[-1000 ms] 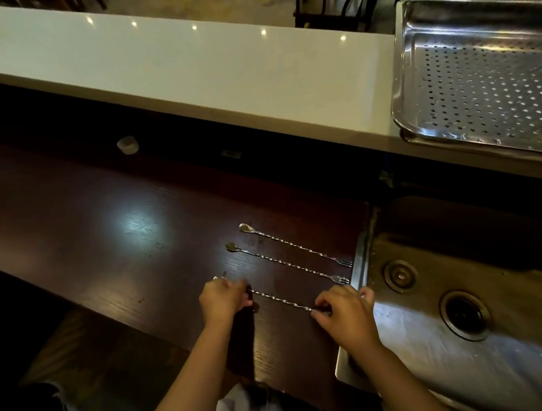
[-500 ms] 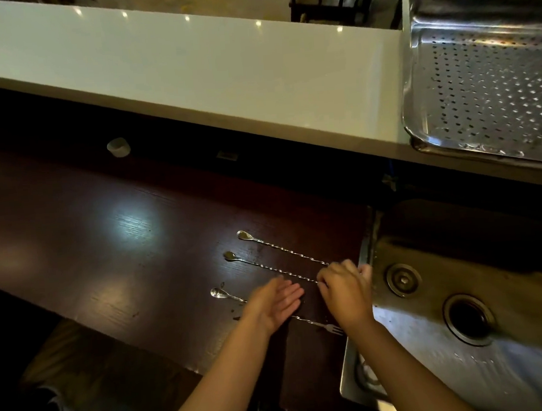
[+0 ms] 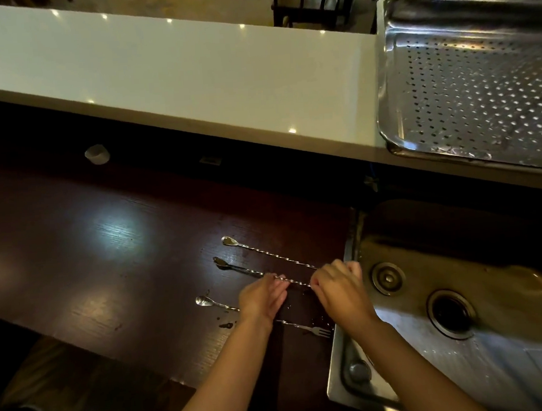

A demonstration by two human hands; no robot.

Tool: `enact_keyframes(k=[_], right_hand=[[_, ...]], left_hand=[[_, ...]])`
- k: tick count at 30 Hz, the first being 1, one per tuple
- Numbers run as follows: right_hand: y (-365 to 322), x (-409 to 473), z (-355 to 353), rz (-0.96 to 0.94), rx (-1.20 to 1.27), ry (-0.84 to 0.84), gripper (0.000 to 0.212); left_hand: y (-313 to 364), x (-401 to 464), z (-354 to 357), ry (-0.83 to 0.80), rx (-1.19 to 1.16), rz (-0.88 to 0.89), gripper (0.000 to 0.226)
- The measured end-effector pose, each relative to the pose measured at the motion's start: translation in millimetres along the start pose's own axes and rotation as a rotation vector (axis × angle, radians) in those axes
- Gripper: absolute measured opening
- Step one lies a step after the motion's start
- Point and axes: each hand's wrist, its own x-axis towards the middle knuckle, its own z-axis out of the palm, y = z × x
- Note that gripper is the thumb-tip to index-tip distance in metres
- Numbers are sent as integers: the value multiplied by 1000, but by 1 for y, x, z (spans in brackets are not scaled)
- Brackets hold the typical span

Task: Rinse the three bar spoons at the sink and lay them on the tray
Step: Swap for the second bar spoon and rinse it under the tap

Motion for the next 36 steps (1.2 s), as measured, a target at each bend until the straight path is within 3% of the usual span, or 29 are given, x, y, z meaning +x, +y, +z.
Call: enact_keyframes(k=[5,8,14,18,22,25,31,36], right_hand=[[27,-22,-20,20,-26,120,20],[53,-41,-33,69,-59,175,23],[126,-93,-61,263,109,274,13],[189,-140,-79,474,324,289,13],[251,-187,-94,738,1023,348,8],[288,-217,-100,942,1307,490,6],[337,-238,-111,1121,1528,681,20],[345,-250,-115,1061,1448,590,7]], left_hand=[[3,-10,13,-1,-70,114,16],[-2,-22,36,-103,-85,182,16],[-44,-60,102,-299,-51,210,16],[-86,-87,153,-375,-38,191,15],[-134,-110,201,-408,33,156,15],[-169,-123,233,-425,91,107,12],[-212,-141,282,-433,164,94,14],[-221,-150,288,-386,154,150,12]])
